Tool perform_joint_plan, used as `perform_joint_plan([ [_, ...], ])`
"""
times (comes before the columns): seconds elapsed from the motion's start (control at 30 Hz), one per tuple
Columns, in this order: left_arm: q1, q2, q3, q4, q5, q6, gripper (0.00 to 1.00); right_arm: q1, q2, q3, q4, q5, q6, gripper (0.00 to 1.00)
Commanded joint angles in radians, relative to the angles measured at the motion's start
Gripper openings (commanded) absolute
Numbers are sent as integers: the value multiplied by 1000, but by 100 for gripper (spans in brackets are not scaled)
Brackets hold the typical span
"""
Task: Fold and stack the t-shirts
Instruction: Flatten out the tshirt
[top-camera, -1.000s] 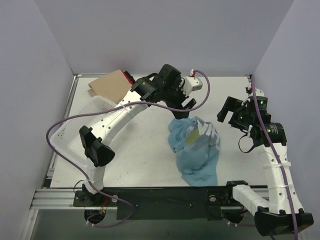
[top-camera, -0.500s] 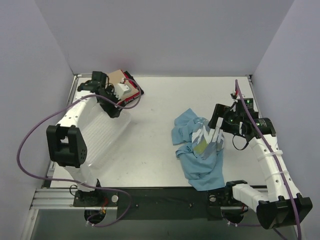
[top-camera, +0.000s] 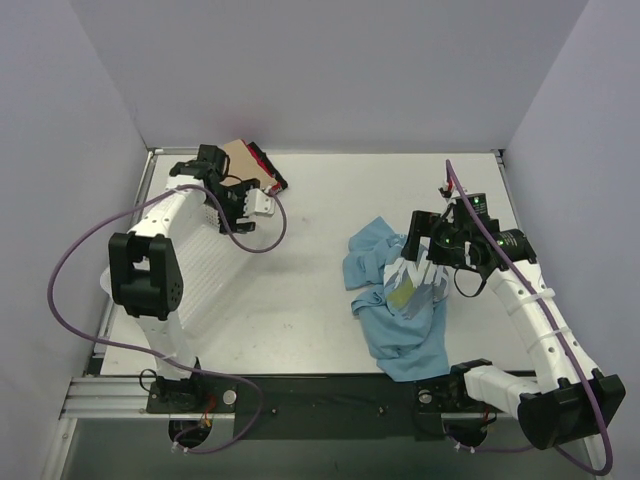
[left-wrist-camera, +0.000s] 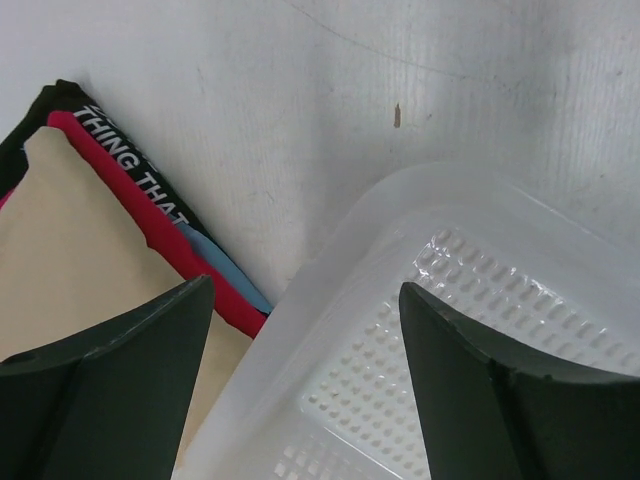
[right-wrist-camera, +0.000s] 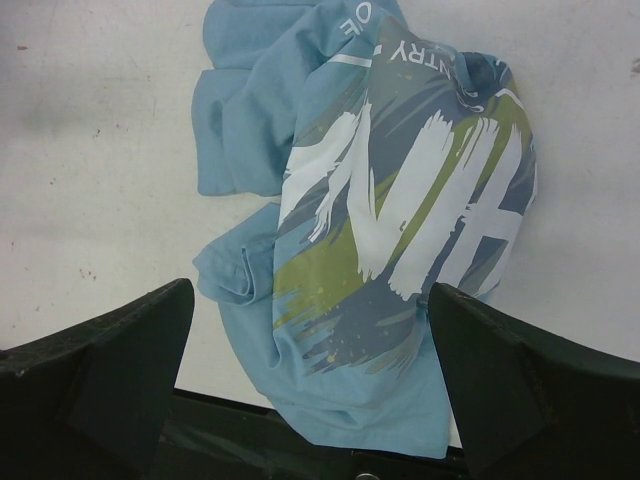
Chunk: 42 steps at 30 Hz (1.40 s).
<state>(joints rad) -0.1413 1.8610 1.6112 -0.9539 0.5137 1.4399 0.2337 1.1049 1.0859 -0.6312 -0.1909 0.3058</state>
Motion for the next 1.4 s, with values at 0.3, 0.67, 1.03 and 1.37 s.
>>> perform_joint_plan([
  [0.3,28,8,-89,-48,-162,189,29,24,-16,6,10,2,-10,97],
  [0.67,235,-132,-307,168,-216,455,0,33,42,-18,27,24,-2,97],
  [1.03,260,-146,-327,319,-210,323,92,433,182,-43,10,177,-103,89],
  [1.37,278,-252,-218,172,-331,215,93,595,584,43,-57,428,-157,82],
])
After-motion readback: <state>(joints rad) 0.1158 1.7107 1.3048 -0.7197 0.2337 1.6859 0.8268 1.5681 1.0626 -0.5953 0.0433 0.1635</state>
